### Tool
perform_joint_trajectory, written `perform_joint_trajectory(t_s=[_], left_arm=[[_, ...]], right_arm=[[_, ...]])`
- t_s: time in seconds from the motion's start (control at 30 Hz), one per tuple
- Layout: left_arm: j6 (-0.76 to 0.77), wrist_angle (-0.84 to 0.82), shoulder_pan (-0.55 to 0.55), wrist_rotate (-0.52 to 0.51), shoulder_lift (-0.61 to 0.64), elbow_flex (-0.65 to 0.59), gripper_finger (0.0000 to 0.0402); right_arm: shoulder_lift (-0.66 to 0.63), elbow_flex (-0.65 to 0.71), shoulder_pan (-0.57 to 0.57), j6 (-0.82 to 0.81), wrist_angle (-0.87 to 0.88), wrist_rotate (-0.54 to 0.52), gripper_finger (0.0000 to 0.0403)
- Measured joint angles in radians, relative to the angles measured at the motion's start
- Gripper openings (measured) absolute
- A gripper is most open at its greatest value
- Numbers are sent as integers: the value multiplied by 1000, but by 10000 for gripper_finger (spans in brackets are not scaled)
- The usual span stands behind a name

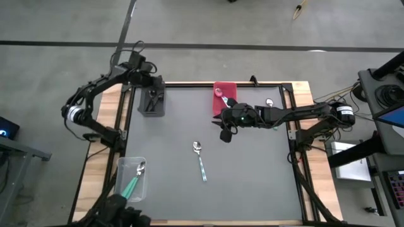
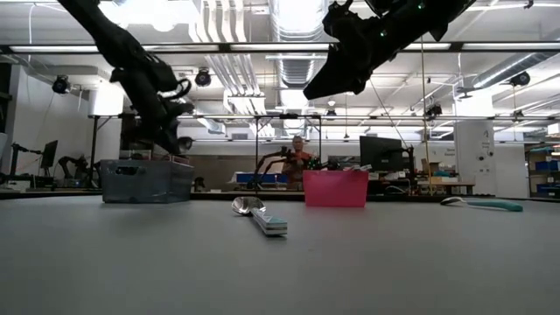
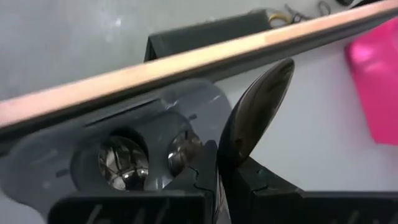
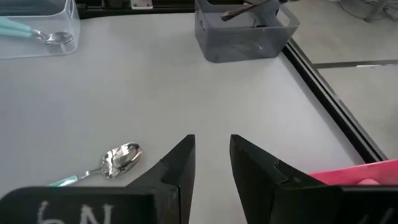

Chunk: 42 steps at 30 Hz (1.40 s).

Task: Sort silverware by color (type)
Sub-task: Put the black spoon into the black bin

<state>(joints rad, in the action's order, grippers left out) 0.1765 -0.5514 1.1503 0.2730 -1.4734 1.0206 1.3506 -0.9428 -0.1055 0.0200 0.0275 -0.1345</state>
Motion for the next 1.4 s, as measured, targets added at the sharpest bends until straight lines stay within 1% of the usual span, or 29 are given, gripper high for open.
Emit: perform_joint_trajectory(t_s=[0.3, 0.47, 0.57, 0.7, 0.87, 1.1, 1.27, 1.4], left_arm=[[27, -15, 2, -2, -71, -1, 0], [36, -67, 2, -5, -85, -1, 0], [52, -91, 2, -12, -92, -1, 0], [58, -125, 2, -48, -94, -2, 0], [60, -134, 2, -50, -94, -2, 0], [75, -134, 2, -58, -94, -2, 0], [84, -138, 2, -141, -94, -3, 0], [95, -137, 2, -145, -93, -4, 0]], right_arm=[[0, 0, 0, 0, 0, 0, 95], [0, 0, 0, 0, 0, 0, 89], [0, 0, 0, 0, 0, 0, 89], [1, 0, 0, -1, 0, 0, 93], [1, 0, 0, -1, 0, 0, 96], [1, 0, 0, -1, 0, 1, 87], [1, 0, 0, -1, 0, 1, 86], [1, 0, 0, -2, 0, 1, 86]])
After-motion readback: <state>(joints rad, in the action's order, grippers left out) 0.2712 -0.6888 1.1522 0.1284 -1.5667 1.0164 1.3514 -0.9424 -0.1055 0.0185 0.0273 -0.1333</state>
